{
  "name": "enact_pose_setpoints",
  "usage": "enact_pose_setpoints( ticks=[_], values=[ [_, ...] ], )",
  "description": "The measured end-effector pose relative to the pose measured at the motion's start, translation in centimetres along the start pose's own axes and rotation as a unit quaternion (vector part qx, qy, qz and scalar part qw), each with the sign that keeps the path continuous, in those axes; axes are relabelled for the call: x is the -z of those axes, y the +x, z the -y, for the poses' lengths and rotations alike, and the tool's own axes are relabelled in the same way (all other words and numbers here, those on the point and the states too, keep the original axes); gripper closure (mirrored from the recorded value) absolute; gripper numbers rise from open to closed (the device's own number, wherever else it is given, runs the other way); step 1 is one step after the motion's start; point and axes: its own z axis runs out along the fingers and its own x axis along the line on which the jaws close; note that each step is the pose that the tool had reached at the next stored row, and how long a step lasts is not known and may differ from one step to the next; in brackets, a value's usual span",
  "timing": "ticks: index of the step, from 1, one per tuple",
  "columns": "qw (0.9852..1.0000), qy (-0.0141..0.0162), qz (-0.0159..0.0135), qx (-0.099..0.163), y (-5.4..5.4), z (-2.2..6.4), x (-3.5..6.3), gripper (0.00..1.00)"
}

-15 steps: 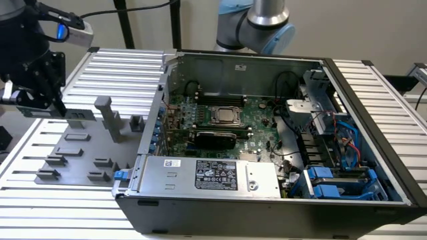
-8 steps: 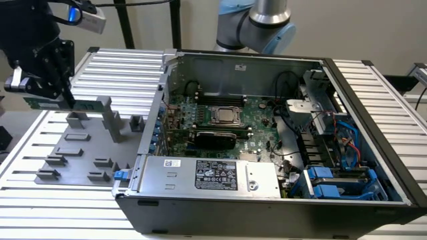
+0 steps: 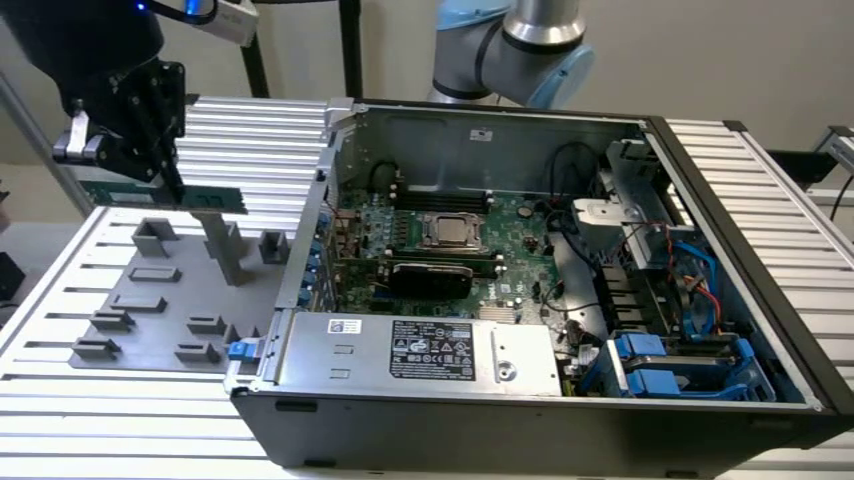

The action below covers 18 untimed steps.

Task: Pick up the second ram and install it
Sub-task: 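Pick up the second ram and move it above second insertion slot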

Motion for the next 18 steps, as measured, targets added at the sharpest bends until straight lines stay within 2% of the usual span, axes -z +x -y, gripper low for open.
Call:
enact_pose_setpoints(
  ticks=[5,18],
  values=[
    [1.0000,-0.0001,0.0013,0.000,-0.1,2.26,0.38,0.86],
    [1.0000,-0.0005,0.0090,0.000,-0.5,8.13,0.87,0.86]
  ],
)
